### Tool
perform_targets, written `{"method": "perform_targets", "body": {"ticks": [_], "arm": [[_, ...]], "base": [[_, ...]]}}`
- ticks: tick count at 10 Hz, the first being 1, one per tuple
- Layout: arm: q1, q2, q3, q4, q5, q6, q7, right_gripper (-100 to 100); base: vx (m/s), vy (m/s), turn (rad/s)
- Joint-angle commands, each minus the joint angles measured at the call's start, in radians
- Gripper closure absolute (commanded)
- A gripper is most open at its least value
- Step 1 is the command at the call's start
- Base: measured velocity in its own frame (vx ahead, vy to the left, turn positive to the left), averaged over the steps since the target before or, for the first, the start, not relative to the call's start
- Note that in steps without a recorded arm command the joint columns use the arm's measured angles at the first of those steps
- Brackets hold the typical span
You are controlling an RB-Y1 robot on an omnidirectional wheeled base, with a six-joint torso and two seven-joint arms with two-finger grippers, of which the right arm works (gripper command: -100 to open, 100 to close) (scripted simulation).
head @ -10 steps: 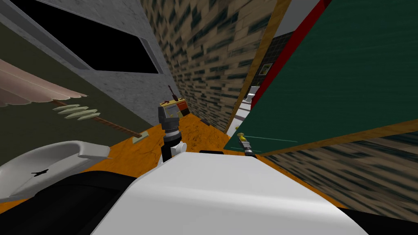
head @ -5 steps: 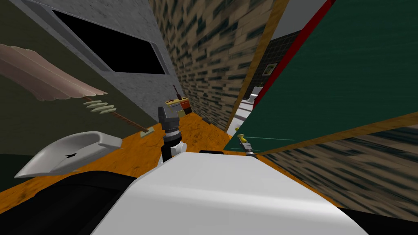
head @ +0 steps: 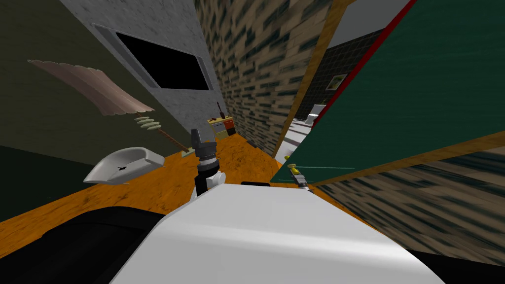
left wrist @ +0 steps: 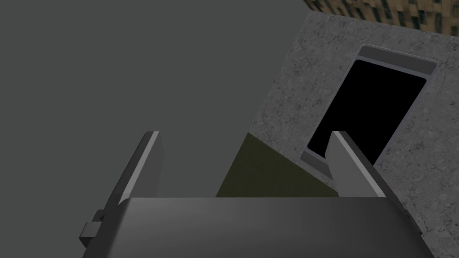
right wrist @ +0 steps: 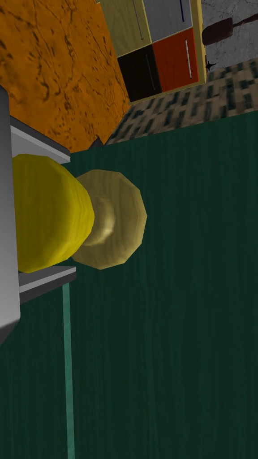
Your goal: Pull the door open
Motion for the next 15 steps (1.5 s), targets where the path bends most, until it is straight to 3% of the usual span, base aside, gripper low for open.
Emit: {"method": "perform_targets", "body": {"ticks": [1, 2, 12, 13, 15], "arm": [[0.013, -0.014, 0.013, 0.002, 0.006, -0.027, -0.016, 100], [0.005, -0.008, 0.009, 0.005, 0.004, -0.014, -0.01, 100], [0.016, -0.038, 0.068, 0.087, 0.024, -0.138, -0.074, 100], [0.015, -0.034, 0.067, 0.084, 0.024, -0.127, -0.07, 100], [0.012, -0.034, 0.071, 0.093, 0.028, -0.134, -0.075, 100]], "base": [[-0.228, -0.06, 0.112], [-0.092, -0.029, 0.016], [-0.202, -0.072, 0.15], [-0.084, -0.029, 0.031], [-0.158, -0.053, 0.145]]}}
